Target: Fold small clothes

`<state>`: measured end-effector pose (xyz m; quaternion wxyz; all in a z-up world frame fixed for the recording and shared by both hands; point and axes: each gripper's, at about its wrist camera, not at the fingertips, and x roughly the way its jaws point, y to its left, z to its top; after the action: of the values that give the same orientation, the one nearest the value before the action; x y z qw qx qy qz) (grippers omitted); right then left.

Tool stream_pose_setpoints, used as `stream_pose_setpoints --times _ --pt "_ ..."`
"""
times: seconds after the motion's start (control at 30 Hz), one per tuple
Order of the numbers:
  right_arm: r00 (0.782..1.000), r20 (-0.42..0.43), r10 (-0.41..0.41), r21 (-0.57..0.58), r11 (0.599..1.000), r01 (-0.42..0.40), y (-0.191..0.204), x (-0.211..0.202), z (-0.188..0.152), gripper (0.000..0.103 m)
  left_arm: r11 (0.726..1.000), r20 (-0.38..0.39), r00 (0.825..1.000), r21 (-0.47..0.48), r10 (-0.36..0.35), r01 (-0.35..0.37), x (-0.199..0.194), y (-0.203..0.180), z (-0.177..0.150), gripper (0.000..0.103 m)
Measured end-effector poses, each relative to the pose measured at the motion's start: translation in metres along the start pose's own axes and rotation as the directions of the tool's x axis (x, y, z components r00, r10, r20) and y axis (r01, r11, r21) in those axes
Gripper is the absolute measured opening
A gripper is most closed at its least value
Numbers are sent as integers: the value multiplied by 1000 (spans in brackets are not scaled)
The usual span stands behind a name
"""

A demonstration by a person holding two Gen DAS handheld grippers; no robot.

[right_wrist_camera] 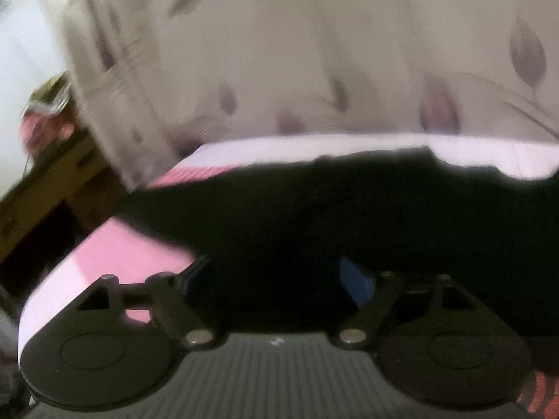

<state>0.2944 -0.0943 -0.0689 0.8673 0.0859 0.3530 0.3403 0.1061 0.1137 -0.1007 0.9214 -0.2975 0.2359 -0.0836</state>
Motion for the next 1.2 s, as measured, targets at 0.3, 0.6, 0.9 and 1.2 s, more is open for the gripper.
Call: stream_pose_setpoints --times 0.3,0.6,0.9,1.2 --pt "992 52 -118 55 992 116 -5 -70 -28 81 1000 0 1000 2 2 -2 0 0 0 103" --pt "848 105 -519 -74 847 527 -9 -108 -66 90 999 -16 1000 -30 -13 13 -11 9 14 103" --pt "870 116 -478 -124 863 491 -5 -109 -82 97 975 95 972 41 215 -220 -59 83 105 100" --pt "858 89 -507 -154 844 514 1 -100 -79 97 896 2 929 -264 371 -357 -59 238 216 81"
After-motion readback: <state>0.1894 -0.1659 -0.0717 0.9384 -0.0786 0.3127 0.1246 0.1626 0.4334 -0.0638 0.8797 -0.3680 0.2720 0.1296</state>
